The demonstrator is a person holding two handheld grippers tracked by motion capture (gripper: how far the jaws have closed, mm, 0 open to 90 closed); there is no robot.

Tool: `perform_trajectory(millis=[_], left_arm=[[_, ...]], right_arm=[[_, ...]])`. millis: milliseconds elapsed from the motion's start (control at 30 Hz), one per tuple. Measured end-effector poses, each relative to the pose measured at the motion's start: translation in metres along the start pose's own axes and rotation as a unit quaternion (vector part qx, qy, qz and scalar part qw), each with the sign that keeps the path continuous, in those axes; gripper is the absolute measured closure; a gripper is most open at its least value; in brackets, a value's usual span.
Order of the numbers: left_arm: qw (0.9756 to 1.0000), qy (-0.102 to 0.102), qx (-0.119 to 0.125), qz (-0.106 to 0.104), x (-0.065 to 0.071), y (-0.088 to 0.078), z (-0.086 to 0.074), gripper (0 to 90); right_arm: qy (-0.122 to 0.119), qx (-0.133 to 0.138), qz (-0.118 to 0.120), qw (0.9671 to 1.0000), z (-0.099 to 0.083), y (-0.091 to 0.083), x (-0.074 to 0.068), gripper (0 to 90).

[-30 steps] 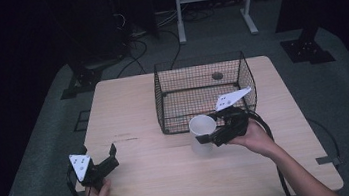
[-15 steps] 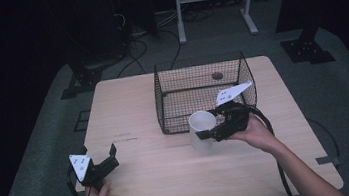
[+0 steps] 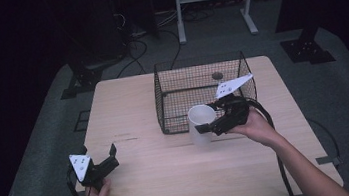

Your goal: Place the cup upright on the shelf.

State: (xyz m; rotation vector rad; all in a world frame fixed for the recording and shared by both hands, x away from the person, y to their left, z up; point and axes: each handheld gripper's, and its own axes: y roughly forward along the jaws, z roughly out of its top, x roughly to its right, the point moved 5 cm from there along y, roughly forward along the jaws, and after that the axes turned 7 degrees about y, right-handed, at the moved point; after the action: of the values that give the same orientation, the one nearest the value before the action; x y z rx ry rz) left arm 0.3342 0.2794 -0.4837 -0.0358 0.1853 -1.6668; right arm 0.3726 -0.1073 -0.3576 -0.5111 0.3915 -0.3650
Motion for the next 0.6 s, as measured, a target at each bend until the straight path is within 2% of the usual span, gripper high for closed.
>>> perform_trajectory(millis=[600], left_arm=[[1.0,0.002,0.0,-0.002,0.0,0.0,0.0,0.0]], right_arm=[[-0.013,0.0,-0.005,0.9999,0.023,-0.004,0.004,19.3]])
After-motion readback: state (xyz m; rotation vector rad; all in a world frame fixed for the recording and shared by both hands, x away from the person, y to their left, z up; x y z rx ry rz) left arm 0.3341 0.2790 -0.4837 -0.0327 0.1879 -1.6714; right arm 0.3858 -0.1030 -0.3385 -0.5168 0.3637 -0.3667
